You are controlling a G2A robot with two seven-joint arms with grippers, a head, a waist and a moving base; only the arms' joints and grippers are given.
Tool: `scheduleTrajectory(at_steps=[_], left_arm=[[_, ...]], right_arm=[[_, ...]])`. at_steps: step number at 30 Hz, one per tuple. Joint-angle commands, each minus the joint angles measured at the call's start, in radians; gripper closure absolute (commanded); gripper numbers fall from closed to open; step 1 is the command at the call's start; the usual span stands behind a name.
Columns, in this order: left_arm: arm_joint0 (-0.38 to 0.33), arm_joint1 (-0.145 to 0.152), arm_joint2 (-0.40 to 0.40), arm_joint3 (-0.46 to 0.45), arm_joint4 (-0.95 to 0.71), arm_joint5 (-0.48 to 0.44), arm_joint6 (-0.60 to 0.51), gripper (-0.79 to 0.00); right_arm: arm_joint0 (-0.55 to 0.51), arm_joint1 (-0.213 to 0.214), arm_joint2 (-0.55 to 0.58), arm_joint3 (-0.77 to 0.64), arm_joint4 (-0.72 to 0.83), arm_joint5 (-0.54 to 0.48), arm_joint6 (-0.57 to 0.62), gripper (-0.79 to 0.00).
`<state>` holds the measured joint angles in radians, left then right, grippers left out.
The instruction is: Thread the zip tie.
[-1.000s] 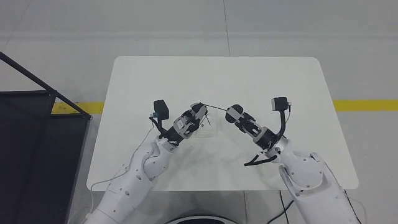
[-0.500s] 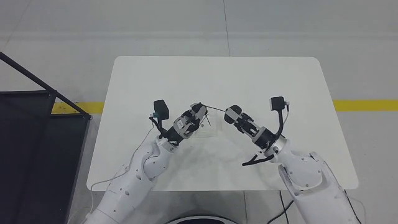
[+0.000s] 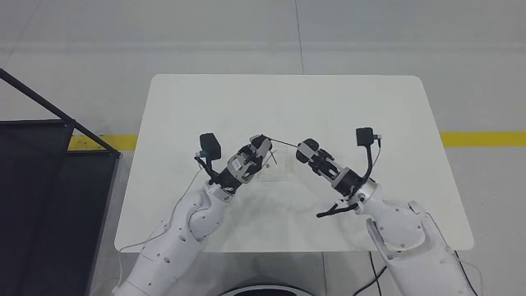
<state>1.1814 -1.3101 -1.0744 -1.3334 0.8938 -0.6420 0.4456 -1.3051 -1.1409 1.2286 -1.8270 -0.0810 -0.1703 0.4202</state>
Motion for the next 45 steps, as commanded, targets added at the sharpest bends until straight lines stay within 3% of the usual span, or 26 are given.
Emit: scheduleTrajectory(at_steps=[1,21,45], left_arm=[[0.001,-0.001,-0.001,-0.001,0.009,0.005,0.006,0.000],[-0.002,-0.017,0.017,0.013,0.145,0.102,0.092,0.000],[-0.006,-0.030,0.011,0.040,0.124,0.122,0.136,0.000]], right_arm=[[0.000,-0.001,-0.002,-0.002,-0.003,0.009,-0.007,0.000],[0.003,-0.011,-0.014,-0.008,-0.008,0.023,-0.019,0.000],[-0.021,-0.015,0.010,-0.012,0.024,-0.004,-0.020,0.000]])
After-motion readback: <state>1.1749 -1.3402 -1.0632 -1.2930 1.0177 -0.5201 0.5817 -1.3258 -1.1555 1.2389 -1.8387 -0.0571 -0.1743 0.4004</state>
